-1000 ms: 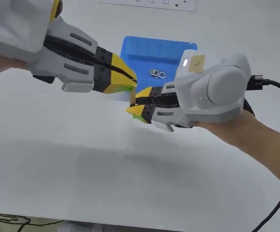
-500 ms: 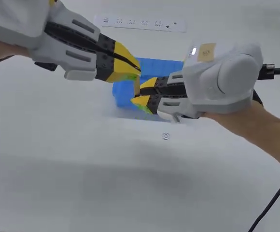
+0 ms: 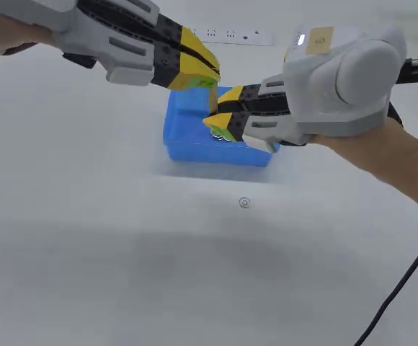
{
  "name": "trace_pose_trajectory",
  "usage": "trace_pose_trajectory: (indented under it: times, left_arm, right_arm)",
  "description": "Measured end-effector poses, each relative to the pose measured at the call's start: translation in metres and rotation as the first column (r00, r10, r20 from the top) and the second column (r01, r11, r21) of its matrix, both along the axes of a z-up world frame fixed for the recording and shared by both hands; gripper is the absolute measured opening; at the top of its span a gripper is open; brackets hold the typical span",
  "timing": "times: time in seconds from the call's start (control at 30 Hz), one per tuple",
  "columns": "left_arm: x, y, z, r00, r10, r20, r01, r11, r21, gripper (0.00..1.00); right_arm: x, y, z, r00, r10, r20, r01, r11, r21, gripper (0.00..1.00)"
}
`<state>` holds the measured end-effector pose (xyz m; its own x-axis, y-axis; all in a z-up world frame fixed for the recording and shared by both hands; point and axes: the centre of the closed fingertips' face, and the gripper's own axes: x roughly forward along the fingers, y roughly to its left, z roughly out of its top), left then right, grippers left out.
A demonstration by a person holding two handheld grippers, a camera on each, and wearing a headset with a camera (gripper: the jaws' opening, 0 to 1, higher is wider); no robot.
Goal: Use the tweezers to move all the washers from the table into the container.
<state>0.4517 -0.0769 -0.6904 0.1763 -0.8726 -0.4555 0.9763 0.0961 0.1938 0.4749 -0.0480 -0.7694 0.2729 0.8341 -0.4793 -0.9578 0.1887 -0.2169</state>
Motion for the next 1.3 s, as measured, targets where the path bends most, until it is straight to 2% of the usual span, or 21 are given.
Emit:
trace_pose_trajectory:
  times: [0.47, 0.93, 1.3]
  left_arm:
    - [0.025, -0.002, -0.017, 1.000, 0.017, -0.005, -0.017, 1.000, -0.004, 0.05]
    - [0.053, -0.010, -0.048, 0.998, 0.027, -0.051, -0.028, 1.000, -0.009, 0.05]
    - [0.062, -0.014, -0.071, 0.995, 0.032, -0.091, -0.032, 0.999, -0.004, 0.05]
  right_arm:
    - [0.025, -0.001, -0.018, 1.000, 0.007, -0.013, -0.007, 1.000, -0.013, 0.11]
    - [0.051, -0.008, -0.052, 0.998, 0.001, -0.055, -0.003, 0.999, -0.037, 0.11]
    - [0.058, -0.011, -0.076, 0.995, -0.007, -0.099, 0.001, 0.998, -0.063, 0.11]
